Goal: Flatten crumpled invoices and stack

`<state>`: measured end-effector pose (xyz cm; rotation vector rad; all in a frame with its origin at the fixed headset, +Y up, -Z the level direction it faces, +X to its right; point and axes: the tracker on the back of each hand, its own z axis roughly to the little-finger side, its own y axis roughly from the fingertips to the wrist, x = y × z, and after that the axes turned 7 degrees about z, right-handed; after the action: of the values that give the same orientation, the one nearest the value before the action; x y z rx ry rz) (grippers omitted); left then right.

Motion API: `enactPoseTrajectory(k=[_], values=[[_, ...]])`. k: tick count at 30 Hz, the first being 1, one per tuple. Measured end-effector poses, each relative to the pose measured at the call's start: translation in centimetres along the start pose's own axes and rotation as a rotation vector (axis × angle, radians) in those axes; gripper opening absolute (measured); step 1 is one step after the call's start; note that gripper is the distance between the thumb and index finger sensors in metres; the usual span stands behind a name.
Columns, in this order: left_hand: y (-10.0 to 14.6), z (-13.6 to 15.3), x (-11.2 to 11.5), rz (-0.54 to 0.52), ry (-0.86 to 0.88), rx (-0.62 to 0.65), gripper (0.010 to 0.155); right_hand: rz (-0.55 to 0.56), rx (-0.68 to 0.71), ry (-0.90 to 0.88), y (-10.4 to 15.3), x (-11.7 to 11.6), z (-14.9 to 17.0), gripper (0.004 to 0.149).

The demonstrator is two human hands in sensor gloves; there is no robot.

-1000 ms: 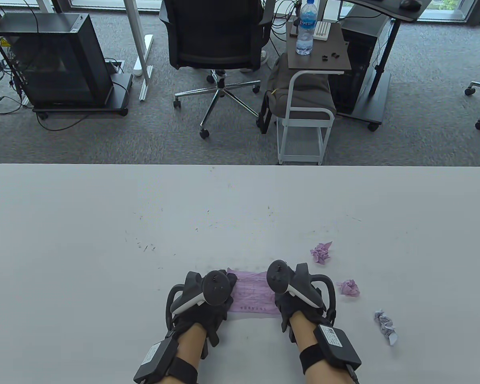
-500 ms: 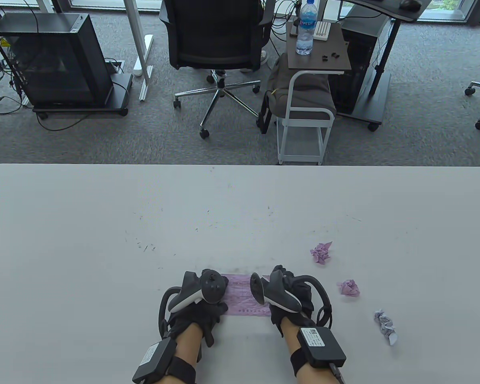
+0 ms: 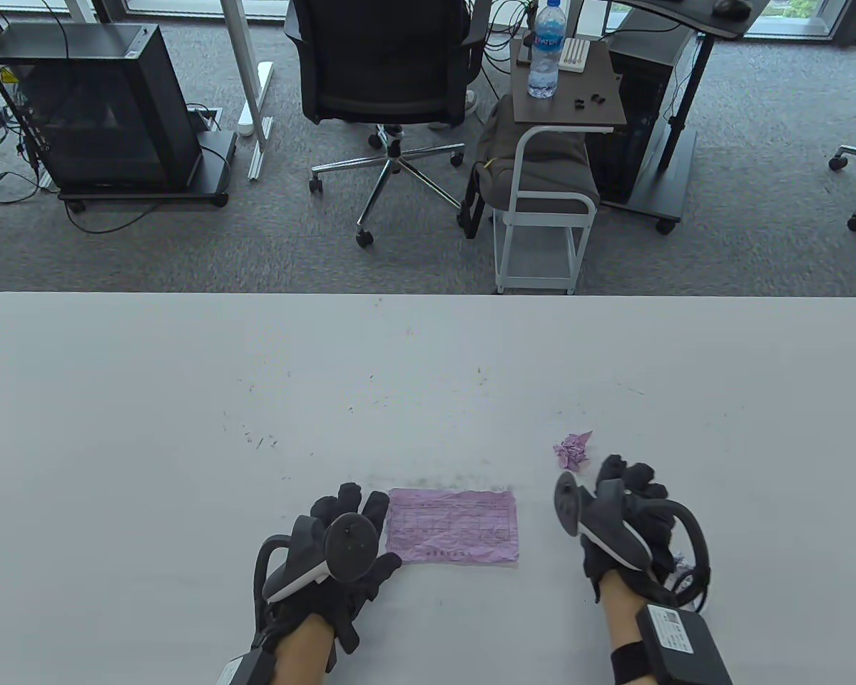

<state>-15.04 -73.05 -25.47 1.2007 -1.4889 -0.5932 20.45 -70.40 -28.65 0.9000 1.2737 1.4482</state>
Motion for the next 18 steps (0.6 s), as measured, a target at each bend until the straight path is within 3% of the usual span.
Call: enactPoseTrajectory(k=[4, 9, 12, 18], values=[[2.7, -1.7, -0.2, 0.006, 0.057, 0.034, 0.079, -0.187, -0.033, -0.203, 1.7, -2.9, 4.3, 0.082], [3.3, -2.9, 0.4, -0.106, -0.006, 0.067, 0.077, -0.281, -0.082, -0.231, 3.1, -6.1, 5.0, 0.082], [2.9, -2.6, 1.1, -0.030, 0.049, 0.079, 0.077, -0.259, -0.070, -0.208, 3.0, -7.5, 5.1, 0.076], [3.1, -2.6, 0.8, -0.067, 0.060, 0.116, 0.077, -0.255, -0.051, -0.192, 3.1, -8.0, 5.3, 0.059]])
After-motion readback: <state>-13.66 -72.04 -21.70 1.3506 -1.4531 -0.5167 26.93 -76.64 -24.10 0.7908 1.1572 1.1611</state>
